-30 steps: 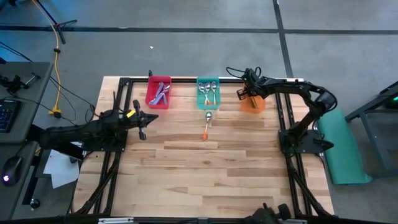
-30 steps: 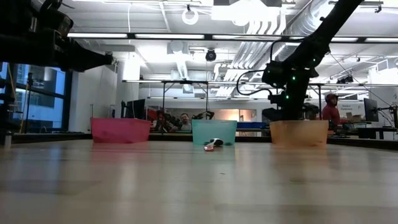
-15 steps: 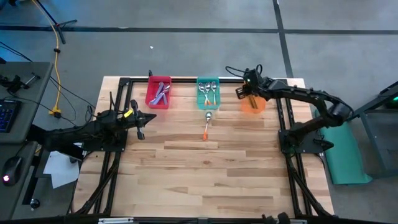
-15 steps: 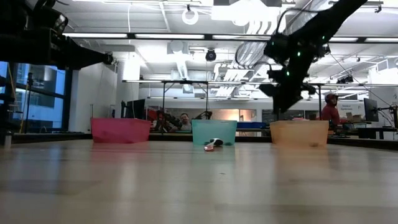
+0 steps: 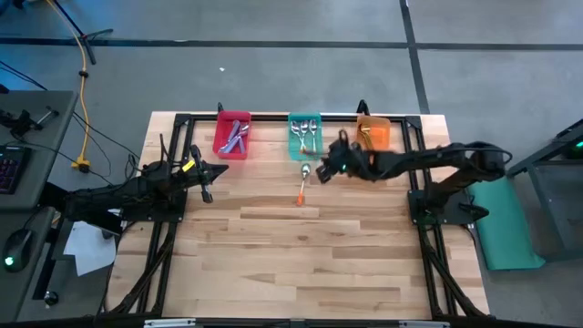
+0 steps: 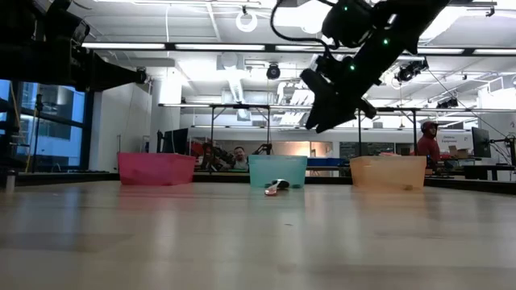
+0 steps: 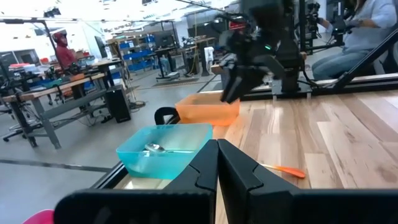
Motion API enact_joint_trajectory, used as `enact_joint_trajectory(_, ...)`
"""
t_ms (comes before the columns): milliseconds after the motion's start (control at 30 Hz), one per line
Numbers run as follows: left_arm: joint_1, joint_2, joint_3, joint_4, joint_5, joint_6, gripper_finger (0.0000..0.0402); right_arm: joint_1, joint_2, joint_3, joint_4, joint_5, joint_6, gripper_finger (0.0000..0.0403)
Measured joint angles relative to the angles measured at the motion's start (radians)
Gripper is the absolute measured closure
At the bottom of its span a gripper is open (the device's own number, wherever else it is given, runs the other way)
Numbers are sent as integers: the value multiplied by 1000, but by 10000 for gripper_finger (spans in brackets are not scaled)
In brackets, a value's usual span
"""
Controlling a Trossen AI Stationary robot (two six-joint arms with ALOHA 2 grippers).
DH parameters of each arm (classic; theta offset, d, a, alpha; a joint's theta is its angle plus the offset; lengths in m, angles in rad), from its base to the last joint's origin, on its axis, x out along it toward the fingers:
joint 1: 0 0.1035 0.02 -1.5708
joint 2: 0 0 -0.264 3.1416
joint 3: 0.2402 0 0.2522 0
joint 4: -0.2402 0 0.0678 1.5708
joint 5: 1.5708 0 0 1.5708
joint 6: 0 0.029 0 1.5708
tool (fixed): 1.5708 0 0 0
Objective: Sort silverware by color (type)
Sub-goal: Put the orange spoon into the green bin
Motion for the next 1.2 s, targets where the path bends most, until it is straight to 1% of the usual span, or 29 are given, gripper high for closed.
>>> enact_joint_trajectory(100, 0, 0, 0, 0, 0, -5, 401, 90, 56, 0, 44, 65, 37, 278)
enact_joint_trajectory(167, 0, 0, 0, 0, 0, -8, 401, 140, 100, 0, 91, 88, 65, 274)
enact_joint_trajectory(267, 0, 0, 0, 0, 0, -8, 401, 196, 170, 2, 159, 108, 97, 262)
enact_joint_trajectory(333, 0, 0, 0, 0, 0, -8, 401, 219, 219, 16, 170, 139, 141, 252)
enact_joint_trajectory(433, 0, 0, 0, 0, 0, -8, 401, 239, 299, 46, 181, 204, 220, 235)
enact_joint_trajectory(467, 0, 0, 0, 0, 0, -9, 401, 241, 328, 58, 184, 211, 240, 230)
enact_joint_trajectory(600, 0, 0, 0, 0, 0, -9, 401, 230, 425, 108, 183, 201, 284, 215)
enact_joint_trajectory(767, 0, 0, 0, 0, 0, -9, 401, 220, 507, 167, 183, 200, 304, 213)
enact_joint_trajectory(867, 0, 0, 0, 0, 0, -9, 401, 214, 535, 190, 185, 202, 304, 218)
enact_joint_trajectory(967, 0, 0, 0, 0, 0, -9, 401, 203, 555, 201, 183, 206, 304, 230)
enact_joint_trajectory(1067, 0, 0, 1, 0, 0, -9, 401, 192, 565, 201, 182, 214, 304, 256)
enact_joint_trajectory(1200, 0, 0, 1, 0, 0, -9, 401, 191, 570, 202, 165, 227, 296, 306)
